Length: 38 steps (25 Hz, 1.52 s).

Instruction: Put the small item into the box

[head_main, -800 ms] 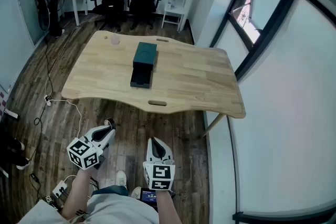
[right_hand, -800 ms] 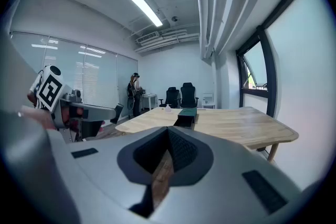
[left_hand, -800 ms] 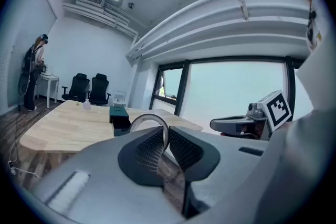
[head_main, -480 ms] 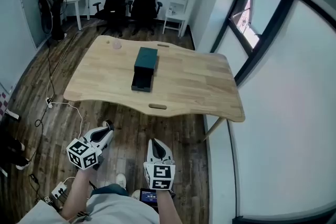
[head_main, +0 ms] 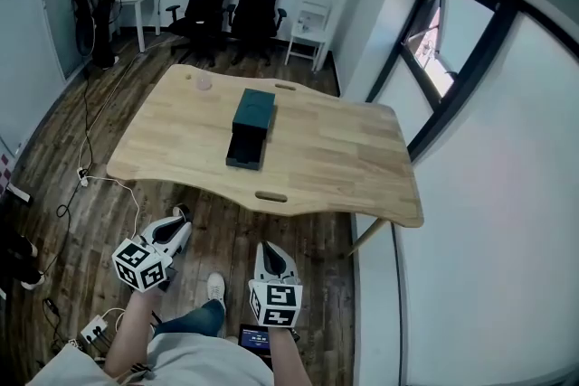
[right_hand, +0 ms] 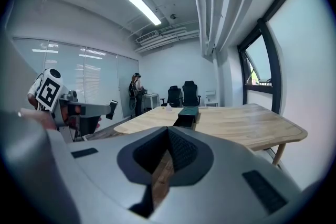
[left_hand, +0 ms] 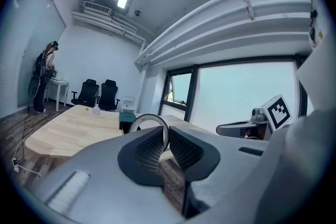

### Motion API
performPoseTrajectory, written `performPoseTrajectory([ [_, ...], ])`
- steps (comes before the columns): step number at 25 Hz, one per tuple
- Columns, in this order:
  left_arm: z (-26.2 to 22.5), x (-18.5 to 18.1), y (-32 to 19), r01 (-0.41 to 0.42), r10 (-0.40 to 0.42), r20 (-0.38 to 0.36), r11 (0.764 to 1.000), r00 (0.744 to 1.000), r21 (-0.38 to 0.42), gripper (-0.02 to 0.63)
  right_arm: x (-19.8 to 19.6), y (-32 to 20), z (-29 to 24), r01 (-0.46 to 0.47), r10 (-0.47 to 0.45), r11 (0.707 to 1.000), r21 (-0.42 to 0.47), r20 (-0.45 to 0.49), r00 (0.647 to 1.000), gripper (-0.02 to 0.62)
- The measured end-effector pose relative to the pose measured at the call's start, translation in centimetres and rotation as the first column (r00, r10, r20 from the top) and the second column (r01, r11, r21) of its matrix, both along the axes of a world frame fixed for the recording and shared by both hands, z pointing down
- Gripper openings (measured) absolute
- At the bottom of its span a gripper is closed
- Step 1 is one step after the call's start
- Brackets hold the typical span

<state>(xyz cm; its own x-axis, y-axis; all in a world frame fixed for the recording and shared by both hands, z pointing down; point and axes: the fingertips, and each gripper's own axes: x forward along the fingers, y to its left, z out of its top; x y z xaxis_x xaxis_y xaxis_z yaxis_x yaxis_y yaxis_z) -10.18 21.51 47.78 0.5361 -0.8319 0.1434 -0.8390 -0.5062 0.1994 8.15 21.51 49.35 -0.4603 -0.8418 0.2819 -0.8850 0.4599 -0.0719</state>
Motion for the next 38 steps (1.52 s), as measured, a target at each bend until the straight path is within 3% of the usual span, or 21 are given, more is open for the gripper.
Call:
performPoseTrajectory([
  [6, 1.5, -0.4, -6.8, 0.001, -0.001, -0.005, 1.0, 1.0, -0.016, 0.035, -0.1, -6.3, 1.4, -0.006, 0.006, 1.0, -0.012, -0.011, 1.0, 0.005],
  [16, 1.9, -0.5, -25.6, -0.078, 0.078, -0.005, 0.996, 0.997, -0.035, 0.035, -0.5, -23.3, 2.8, -0.066, 0.062, 0.996, -0.062, -0.066, 0.996, 0.005],
  [23, 3.0, -1.1, -34.8, -0.119, 0.119, 0.0, 0.991, 0.993, -0.063, 0.035, -2.2, -32.5, 3.8, -0.08, 0.073, 0.992, -0.096, -0.079, 0.994, 0.005],
  [28, 3.9, -0.5, -38.5, -0.162, 0.16, -0.025, 0.983, 0.987, -0.082, 0.035, -1.8, -35.1, 4.8, -0.113, 0.102, 0.988, -0.105, -0.109, 0.989, 0.005],
  [38, 3.3, 0.8, -39.8, -0.21, 0.21, -0.003, 0.975, 0.978, -0.07, 0.035, -0.8, -35.7, 4.0, -0.154, 0.146, 0.985, -0.078, -0.101, 0.984, 0.005],
])
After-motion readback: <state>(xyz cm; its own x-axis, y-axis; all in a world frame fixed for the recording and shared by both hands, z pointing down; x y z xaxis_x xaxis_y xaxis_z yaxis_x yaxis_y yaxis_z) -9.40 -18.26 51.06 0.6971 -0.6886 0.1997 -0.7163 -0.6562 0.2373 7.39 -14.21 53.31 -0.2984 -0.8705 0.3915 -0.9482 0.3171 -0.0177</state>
